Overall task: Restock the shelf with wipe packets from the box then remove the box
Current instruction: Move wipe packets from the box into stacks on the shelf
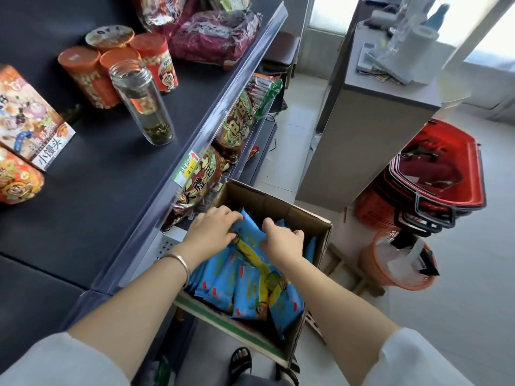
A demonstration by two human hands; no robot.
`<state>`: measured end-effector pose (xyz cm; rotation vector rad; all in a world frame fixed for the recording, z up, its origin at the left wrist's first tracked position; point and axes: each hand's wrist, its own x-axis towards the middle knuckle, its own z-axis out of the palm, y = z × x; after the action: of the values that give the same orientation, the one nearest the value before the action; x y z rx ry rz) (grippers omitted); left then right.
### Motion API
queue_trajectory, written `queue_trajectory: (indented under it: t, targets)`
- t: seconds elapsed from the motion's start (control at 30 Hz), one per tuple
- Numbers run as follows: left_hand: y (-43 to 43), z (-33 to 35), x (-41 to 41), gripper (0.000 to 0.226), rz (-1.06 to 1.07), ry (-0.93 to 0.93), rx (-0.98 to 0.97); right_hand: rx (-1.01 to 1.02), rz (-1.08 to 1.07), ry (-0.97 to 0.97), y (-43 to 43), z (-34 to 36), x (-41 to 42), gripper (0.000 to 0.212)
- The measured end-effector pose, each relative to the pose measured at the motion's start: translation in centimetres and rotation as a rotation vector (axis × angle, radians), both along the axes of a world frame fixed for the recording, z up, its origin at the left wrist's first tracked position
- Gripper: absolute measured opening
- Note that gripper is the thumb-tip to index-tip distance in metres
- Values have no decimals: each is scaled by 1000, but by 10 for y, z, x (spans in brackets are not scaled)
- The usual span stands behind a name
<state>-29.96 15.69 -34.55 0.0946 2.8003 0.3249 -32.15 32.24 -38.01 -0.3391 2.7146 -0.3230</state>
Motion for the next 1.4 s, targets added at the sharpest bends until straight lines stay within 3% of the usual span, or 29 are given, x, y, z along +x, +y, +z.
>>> queue_trajectory:
  t: [0.1, 0.2, 0.27, 0.33, 0.4, 0.47, 0.53, 0.63, 0.8, 0.97, 1.1, 1.4]
  targets:
    - [9, 3, -4, 55, -104, 28, -89, -176, 82, -68, 12, 12, -8, 23]
    - [22, 1, -11, 34, -180, 38, -209, -295, 133, -134, 17, 18, -15, 28]
    - [28, 0, -12, 16, -124, -52, -188, -386, 85, -168, 20, 18, -17, 27]
    - [28, 0, -12, 17, -75, -128, -157, -459, -4, -155, 24, 18, -19, 28]
    - [24, 0, -9, 19, -48, -135, -192, -426, -81, -95, 30, 13, -22, 36]
    - [18, 0, -6, 19, -2, -118, -209, -243, -131, -48, 35, 5, -24, 37]
    - [12, -3, -4, 19, 34, -100, -205, -68, -168, -89, 36, -3, -25, 34]
    - [7, -7, -1, 20, 62, -98, -175, 21, -228, -197, 30, -16, -24, 36]
    - [4, -13, 2, 20, 57, -129, -141, -49, -383, -284, 14, -30, -22, 47]
    - [2, -1, -2, 20, 59, -96, -107, -73, -400, -322, 8, -13, -27, 25]
    - [8, 28, -10, 17, 52, -58, -114, -90, -352, -265, 9, 22, -32, 7]
    - [17, 95, 2, 16, 174, 85, -157, -245, -261, -106, 29, 100, -28, 18]
